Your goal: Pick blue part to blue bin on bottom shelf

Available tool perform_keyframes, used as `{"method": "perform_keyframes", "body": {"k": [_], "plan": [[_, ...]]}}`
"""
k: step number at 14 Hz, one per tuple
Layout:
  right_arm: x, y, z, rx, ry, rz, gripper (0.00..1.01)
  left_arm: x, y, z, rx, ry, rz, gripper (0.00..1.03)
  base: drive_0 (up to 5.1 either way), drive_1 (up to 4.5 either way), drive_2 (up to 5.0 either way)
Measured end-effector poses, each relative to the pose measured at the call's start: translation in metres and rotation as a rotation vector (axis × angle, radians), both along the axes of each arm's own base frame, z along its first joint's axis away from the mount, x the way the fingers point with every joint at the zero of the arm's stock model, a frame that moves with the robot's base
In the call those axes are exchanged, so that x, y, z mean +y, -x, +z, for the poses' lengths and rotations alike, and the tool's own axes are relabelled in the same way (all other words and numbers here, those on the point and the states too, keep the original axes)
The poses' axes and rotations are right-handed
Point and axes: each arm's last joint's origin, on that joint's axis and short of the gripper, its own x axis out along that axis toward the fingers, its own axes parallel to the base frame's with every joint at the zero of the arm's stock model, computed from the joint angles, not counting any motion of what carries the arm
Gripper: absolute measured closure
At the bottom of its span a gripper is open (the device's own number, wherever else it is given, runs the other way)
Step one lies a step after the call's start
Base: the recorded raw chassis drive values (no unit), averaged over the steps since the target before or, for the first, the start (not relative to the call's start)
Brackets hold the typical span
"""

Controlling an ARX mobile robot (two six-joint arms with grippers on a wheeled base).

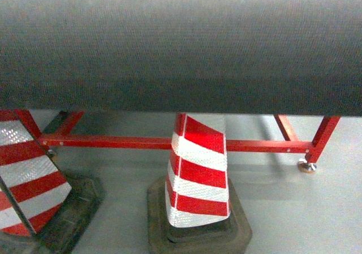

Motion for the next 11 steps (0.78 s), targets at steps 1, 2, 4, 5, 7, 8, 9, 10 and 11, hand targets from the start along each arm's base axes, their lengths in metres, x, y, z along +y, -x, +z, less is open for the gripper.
{"method": "perform_keyframes", "body": {"k": [1,2,4,5,7,8,9,10,11], "plan": [[0.0000,0.0000,0.0000,0.000,0.000,0.000,0.03,-0.0001,0.0000,-0.0001,0.001,-0.001,-0.002,0.05,0.0,0.00,0.0],[0.0000,0.0000,0.0000,0.000,-0.002,-0.001,0.03,-0.0001,0.0000,0.0000,0.000,-0.001,-0.002,0.05,0.0,0.00,0.0],[0.0000,0.0000,0.0001,-0.001,0.001,0.000,0.03,0.0000,0.0000,0.0000,0.000,0.000,0.000,0.05,0.0,0.00,0.0],[0.0000,0.0000,0.0001,-0.001,-0.002,-0.001,0.03,0.0000,0.0000,0.0000,0.000,-0.001,-0.001,0.05,0.0,0.00,0.0],[0.0000,0.0000,0.0001,-0.001,0.000,-0.001,0.03,0.0000,0.0000,0.0000,0.000,0.000,0.000,0.05,0.0,0.00,0.0],[0.0000,0.0000,0.0001,-0.001,0.000,-0.001,0.03,0.0000,0.0000,0.0000,0.000,0.000,0.000,0.05,0.0,0.00,0.0],[0.0000,0.0000,0.0002,-0.002,0.000,-0.001,0.03,0.0000,0.0000,0.0000,0.000,0.000,-0.001,0.05,0.0,0.00,0.0],[0.0000,0.0000,0.0001,-0.002,0.000,0.000,0.03,0.0000,0.0000,0.0001,-0.001,0.000,0.000,0.05,0.0,0.00,0.0],[0.0000,0.0000,0.0001,-0.001,0.000,-0.002,0.03,0.0000,0.0000,0.0000,0.000,0.000,0.000,0.05,0.0,0.00,0.0]]}}
